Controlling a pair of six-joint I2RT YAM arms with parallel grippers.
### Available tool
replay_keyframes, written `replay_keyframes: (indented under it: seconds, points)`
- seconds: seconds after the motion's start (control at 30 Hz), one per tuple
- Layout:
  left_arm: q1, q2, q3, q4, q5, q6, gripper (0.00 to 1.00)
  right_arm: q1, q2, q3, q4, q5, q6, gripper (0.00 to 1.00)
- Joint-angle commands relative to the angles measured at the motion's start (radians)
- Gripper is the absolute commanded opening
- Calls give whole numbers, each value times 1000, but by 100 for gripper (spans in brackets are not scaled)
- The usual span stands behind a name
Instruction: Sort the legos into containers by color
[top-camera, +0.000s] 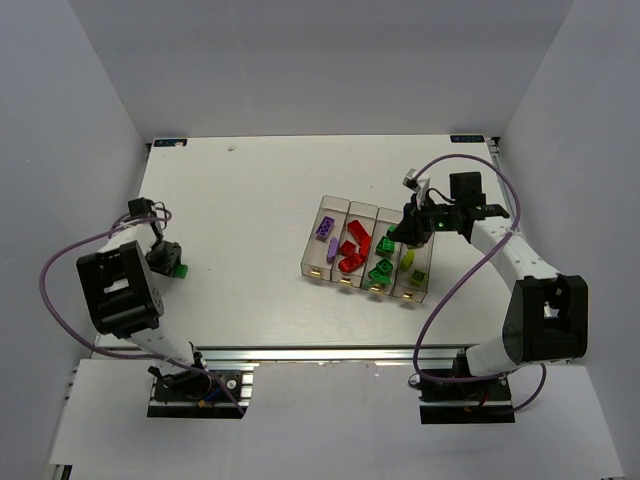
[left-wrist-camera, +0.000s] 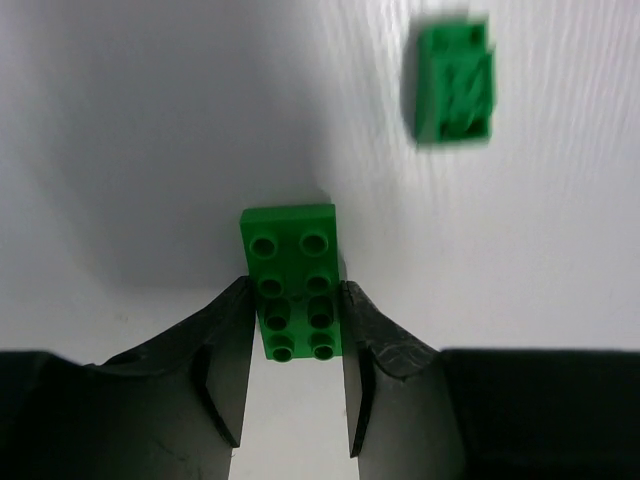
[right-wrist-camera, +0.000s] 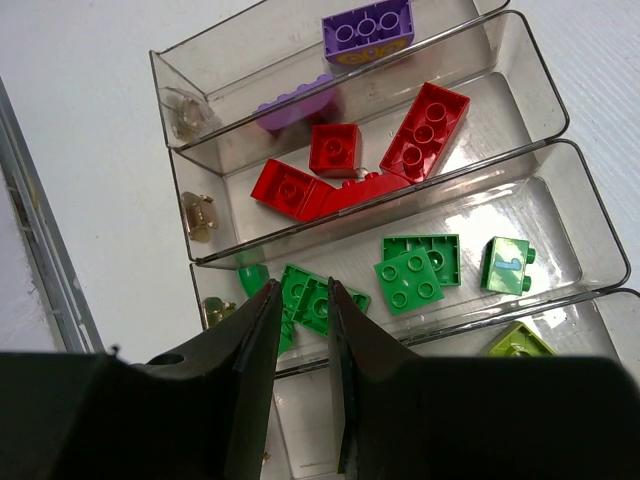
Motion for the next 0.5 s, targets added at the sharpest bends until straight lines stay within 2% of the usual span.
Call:
replay_keyframes:
  seconds: [0.0,0.13,0.17,0.2,0.27,0.3,0.33,0.4,0.47]
  points:
    - [-25,-148,-80,14,105,2,24,-5,-34,20,6,-5,-22,31]
    - [-105,-269,-126,47,215,1,19,-10,-37,29,0,-8,-24,31]
    - [-132,-288,-129,70,299,5,14,-14,-37,31,-2,-8,-24,31]
    - [-161,-320,-135,160,358,28,10,-16,-39,35,-3,-13,-21,31]
    - [-270,-343,-146,242,482,30,7,-21,-37,40,-2,-22,-16,31]
    - [-310,-357,-148,342,511,30,6,-24,-37,45,-2,-25,-7,31]
    - [-405,-357,-142,384,531,24,5,-25,-37,46,0,-27,-4,31]
    - [-483,-340,-132,520,605,13,5,-30,-43,49,-2,-28,4,31]
    - [-592,-287,-90,579,643,33,4,-37,-51,52,-2,-18,15,31]
